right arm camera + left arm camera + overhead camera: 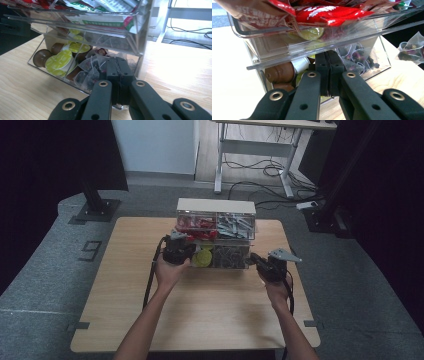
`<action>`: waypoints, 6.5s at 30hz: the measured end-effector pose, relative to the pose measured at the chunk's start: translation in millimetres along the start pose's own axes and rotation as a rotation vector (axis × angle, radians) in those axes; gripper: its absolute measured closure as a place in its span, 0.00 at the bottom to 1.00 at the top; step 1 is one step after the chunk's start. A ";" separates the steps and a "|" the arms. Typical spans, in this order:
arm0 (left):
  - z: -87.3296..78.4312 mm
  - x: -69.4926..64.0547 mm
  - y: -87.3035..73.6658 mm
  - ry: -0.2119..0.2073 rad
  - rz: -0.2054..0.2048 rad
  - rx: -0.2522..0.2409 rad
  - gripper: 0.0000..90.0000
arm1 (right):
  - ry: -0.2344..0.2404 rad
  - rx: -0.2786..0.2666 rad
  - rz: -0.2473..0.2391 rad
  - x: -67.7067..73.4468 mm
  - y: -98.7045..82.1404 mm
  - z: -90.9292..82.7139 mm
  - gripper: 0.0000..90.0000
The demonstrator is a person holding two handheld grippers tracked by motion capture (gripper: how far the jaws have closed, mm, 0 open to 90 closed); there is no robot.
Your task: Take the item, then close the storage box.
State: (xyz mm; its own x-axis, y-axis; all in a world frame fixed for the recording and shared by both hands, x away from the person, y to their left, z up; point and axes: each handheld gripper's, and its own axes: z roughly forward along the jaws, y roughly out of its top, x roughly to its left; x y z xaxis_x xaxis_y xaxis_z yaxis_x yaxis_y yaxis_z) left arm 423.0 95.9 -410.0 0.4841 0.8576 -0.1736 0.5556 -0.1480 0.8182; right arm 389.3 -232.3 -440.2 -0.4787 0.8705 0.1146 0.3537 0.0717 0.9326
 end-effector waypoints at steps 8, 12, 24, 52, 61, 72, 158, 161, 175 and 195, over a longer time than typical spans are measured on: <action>0.0 -0.3 0.0 0.002 0.000 0.001 0.98 | -0.023 -0.004 0.010 -10.9 0.4 -7.8 0.99; 0.2 -0.2 0.0 0.000 -0.002 0.000 0.98 | -0.031 -0.006 0.014 -14.6 -0.3 -10.0 0.99; 0.3 -0.9 0.0 0.003 0.001 0.000 0.98 | -0.051 -0.010 0.020 -22.9 -0.3 -15.7 0.99; 0.9 -1.3 0.2 0.008 0.002 0.003 0.98 | -0.125 -0.011 0.047 -51.7 -4.2 -30.9 0.99; 0.7 -1.3 0.2 0.009 0.003 0.004 0.98 | -0.137 -0.009 0.059 -57.9 -5.8 -32.5 0.99; 1.0 -1.6 -0.1 0.012 0.004 0.005 0.98 | -0.135 -0.004 0.057 -60.3 -10.4 -31.2 0.96; 9.1 8.5 -46.2 0.009 -0.036 0.054 1.00 | 0.003 0.090 0.042 -19.5 -110.4 -57.7 0.64; 9.9 8.8 -49.1 0.008 -0.041 0.058 1.00 | 0.005 0.095 0.042 -18.6 -111.7 -56.5 0.64; 16.7 10.5 -62.2 0.000 -0.063 0.078 1.00 | 0.011 0.102 0.032 -16.1 -113.1 -55.4 0.64; 25.5 13.7 -79.0 -0.019 -0.092 0.114 1.00 | 0.016 0.110 0.028 -14.6 -114.5 -53.8 0.64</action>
State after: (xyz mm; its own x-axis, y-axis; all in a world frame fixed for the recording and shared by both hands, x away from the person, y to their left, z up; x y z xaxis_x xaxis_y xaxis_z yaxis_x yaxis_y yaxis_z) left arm 403.0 106.8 -491.0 0.4397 0.8608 -0.2563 0.6708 -0.1249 0.7311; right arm 312.6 -279.4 -530.2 -0.4801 0.8650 0.1460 0.4525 0.1016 0.8860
